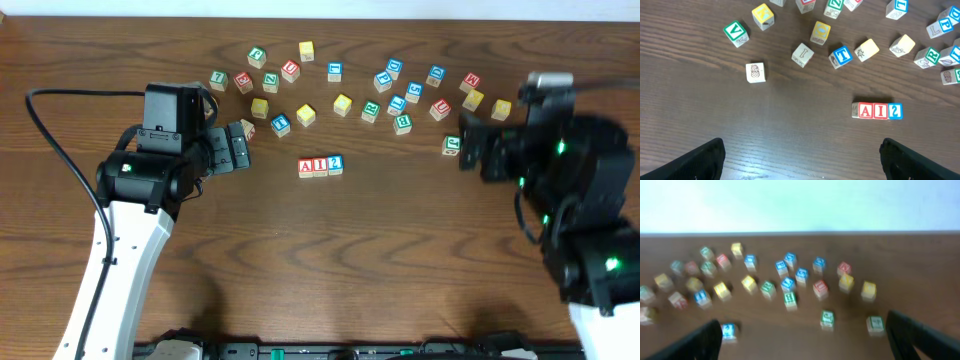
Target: Spell out AI2
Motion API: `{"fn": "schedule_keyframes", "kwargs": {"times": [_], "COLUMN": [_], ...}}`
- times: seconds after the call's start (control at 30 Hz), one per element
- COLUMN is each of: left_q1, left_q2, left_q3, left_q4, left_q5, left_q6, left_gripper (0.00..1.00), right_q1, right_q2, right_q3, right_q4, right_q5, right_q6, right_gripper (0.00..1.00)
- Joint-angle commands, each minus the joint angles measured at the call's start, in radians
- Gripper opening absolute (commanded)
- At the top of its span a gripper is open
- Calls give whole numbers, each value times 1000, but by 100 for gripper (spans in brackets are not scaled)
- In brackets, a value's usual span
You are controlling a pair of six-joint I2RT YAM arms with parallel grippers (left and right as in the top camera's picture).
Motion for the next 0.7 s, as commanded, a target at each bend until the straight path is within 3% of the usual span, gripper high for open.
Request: {"fn": "schedule_keyframes", "kwargs": {"times": [0.0, 0.4, 0.67], "left_q1": [4, 4, 4], "left_q2": [1, 1, 1], "left_q3": [2, 2, 2], "left_q4": [-3, -3, -3], "left_q5": [-13, -13, -13], "left_q6": [-5, -5, -5], "left_gripper": [97, 97, 97], "right_q1": [-51, -148, -147], "right_q2": [-155, -749, -883], "right_q3": [-212, -914, -1106], "right_q4": [134, 587, 656], "right_q5": [-39, -153, -153], "right_q6": [-31, -117, -116], "right_gripper": [99, 99, 99]}}
